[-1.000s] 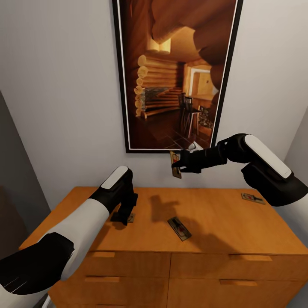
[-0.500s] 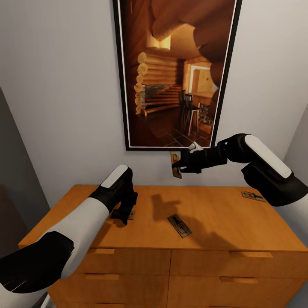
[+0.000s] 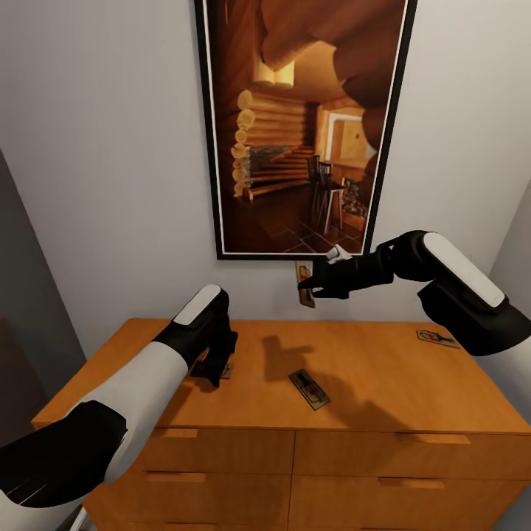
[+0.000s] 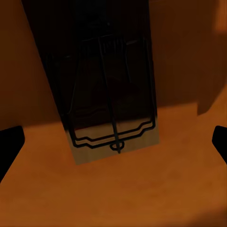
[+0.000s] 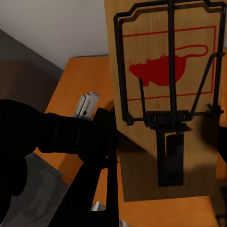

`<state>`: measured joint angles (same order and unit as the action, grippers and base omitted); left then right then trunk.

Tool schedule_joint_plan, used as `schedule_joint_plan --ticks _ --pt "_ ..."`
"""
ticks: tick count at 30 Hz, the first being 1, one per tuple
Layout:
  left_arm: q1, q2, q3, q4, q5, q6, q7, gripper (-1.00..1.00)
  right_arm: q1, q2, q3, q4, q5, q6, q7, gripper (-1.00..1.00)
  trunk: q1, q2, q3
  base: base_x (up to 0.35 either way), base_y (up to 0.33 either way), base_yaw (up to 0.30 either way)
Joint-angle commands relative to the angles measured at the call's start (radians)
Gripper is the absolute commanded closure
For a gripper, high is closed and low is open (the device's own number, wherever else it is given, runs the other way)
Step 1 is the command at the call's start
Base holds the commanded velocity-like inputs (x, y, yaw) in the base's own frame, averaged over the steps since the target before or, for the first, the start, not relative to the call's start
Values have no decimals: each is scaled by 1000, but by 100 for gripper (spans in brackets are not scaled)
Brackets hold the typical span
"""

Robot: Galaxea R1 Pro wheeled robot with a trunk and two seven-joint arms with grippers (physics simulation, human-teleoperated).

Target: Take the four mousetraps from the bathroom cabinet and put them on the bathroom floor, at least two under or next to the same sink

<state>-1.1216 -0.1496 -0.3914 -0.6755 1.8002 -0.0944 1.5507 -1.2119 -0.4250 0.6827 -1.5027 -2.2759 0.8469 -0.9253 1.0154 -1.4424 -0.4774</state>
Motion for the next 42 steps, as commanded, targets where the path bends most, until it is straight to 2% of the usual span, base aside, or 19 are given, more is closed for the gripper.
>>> schedule_joint_plan --ticks 1,33,34,42 --pt "0 1 -4 17 5 -8 1 -100 -1 -1 1 -1 -10 -2 -10 100 6 -1 -2 0 0 0" --pt "0 8 -2 16 4 -9 -1 -100 -1 -4 3 0 -10 -2 -10 100 6 -1 -2 0 0 0" --pt "0 8 -2 16 4 -9 0 100 -1 -4 3 0 -10 -2 -10 100 6 -1 -2 0 0 0" --pt "0 14 -4 17 4 -5 -1 100 -1 -5 3 1 -10 -2 -10 100 6 -1 -2 0 0 0"
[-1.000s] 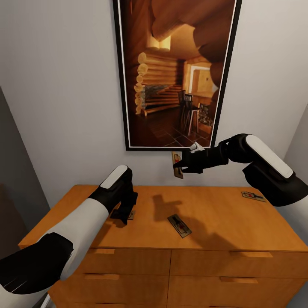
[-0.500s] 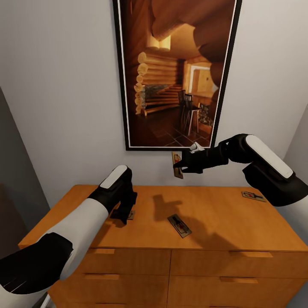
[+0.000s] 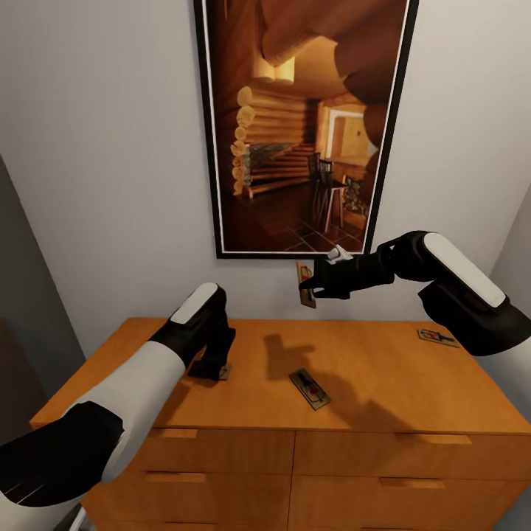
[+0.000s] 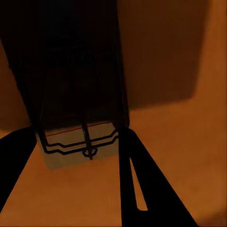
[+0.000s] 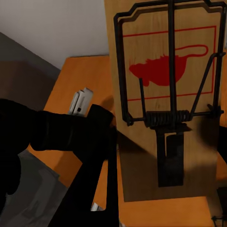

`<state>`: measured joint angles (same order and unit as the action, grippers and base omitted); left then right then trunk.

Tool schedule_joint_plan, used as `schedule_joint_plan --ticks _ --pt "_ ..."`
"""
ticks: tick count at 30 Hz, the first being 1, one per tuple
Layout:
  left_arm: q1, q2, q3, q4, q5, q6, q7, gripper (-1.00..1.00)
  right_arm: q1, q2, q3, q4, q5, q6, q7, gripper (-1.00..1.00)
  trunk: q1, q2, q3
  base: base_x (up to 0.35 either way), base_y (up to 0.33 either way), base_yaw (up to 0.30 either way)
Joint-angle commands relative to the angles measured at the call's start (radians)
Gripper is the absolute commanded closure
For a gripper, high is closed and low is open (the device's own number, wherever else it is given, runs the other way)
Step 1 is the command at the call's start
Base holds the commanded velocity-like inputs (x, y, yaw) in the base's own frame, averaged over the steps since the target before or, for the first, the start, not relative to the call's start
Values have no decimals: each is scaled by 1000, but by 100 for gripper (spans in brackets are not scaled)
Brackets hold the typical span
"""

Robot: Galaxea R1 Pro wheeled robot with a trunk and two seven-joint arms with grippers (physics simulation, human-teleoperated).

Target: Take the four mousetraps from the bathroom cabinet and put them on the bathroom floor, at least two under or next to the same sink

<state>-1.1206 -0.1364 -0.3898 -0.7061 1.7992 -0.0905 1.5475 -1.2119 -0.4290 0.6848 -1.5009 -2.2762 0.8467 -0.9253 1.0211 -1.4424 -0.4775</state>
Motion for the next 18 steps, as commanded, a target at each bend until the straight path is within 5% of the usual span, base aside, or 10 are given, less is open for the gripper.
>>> schedule_joint_plan --ticks 1,18 --pt "-1 5 -5 47 5 -8 1 100 -1 -1 1 -1 -9 -1 -10 100 0 -1 -1 0 0 0" --pt "-1 18 0 47 8 -4 -1 100 -1 -1 1 -1 -9 -1 -10 100 0 -1 -1 0 0 0"
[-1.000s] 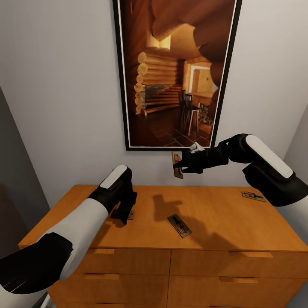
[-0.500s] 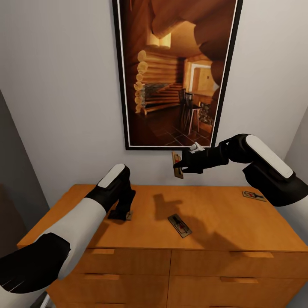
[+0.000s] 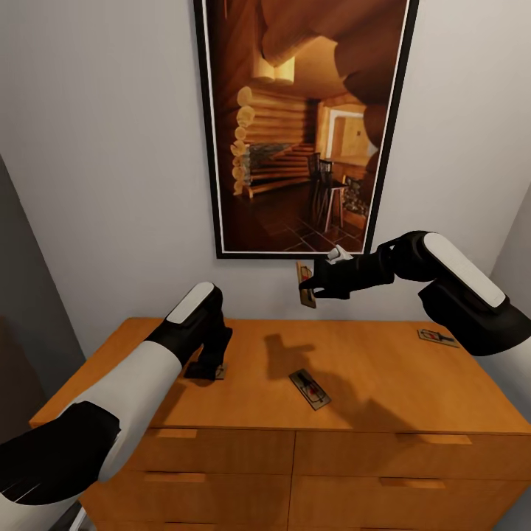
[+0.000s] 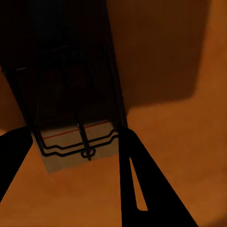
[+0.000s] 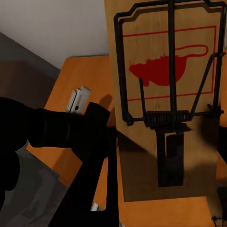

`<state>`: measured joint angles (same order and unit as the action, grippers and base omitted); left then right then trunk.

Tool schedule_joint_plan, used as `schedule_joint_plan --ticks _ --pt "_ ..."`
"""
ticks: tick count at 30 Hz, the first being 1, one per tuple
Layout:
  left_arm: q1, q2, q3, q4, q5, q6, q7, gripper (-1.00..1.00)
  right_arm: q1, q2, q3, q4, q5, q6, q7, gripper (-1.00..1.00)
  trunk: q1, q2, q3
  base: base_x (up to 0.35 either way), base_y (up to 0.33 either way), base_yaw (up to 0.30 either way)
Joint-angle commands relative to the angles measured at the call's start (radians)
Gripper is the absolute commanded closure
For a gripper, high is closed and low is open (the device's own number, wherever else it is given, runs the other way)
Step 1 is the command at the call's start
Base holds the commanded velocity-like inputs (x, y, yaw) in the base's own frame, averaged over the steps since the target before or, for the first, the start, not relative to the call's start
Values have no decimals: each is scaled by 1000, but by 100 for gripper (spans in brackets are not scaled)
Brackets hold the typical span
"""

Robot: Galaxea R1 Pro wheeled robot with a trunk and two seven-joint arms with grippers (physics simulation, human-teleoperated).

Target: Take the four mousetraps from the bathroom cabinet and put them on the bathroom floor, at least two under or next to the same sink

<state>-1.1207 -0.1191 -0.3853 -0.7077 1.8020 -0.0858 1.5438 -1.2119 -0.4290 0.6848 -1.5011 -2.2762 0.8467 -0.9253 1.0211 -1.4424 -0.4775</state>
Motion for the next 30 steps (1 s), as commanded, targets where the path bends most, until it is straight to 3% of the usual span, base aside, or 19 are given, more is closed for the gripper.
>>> schedule_joint_plan --ticks 1,12,21,30 --pt "-1 1 -4 48 5 -8 2 100 -1 0 1 -1 -9 -2 -10 100 0 -1 -1 0 0 0" --pt "-1 1 -4 41 7 -8 2 100 -1 0 2 1 -9 -2 -10 100 0 -1 -1 0 0 0" --pt "-1 4 -3 24 8 19 5 100 -1 1 4 1 -9 -2 -10 100 -34 62 27 0 0 0" --pt "-1 25 -7 -41 14 113 7 100 -1 1 64 4 -8 -3 -10 100 -69 125 55 0 0 0"
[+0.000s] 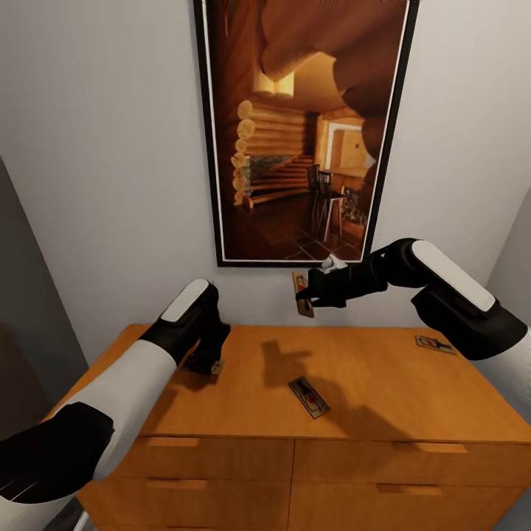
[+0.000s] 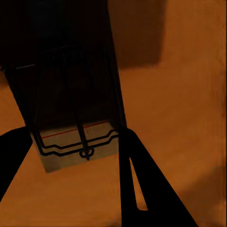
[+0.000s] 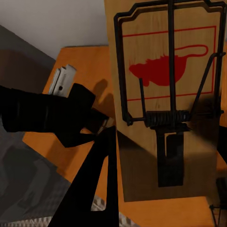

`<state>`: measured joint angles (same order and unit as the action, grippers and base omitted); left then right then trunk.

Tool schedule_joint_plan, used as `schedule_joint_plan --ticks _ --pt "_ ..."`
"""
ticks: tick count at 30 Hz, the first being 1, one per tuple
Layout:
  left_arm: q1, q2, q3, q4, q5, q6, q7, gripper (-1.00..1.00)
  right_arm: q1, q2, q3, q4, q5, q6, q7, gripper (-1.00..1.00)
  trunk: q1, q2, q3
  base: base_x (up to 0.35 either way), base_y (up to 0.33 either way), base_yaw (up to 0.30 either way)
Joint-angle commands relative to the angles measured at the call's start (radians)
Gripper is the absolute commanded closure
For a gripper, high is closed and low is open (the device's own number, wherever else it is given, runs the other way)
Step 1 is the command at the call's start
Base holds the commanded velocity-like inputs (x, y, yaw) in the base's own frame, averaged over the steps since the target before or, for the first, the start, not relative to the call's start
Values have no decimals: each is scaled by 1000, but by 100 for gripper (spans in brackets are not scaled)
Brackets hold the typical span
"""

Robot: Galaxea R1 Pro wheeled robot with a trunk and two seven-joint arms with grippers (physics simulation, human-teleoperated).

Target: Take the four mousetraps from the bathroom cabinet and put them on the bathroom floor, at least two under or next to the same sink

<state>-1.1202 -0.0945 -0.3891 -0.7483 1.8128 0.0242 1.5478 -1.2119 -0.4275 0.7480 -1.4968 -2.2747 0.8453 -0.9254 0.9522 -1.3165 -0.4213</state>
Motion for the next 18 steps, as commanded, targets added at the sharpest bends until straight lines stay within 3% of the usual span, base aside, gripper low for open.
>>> schedule_joint_plan --ticks 1,14,18 --pt "-1 3 -4 -15 4 9 3 100 -1 -1 2 2 -9 -2 -10 100 -4 7 2 0 0 0" --pt "-1 4 -12 -73 4 28 3 100 -1 -1 6 18 -9 -2 -10 100 -54 98 43 0 0 0" --pt "-1 6 -13 -91 2 58 3 100 -1 -1 26 22 -9 -2 -13 100 -54 98 43 0 0 0"
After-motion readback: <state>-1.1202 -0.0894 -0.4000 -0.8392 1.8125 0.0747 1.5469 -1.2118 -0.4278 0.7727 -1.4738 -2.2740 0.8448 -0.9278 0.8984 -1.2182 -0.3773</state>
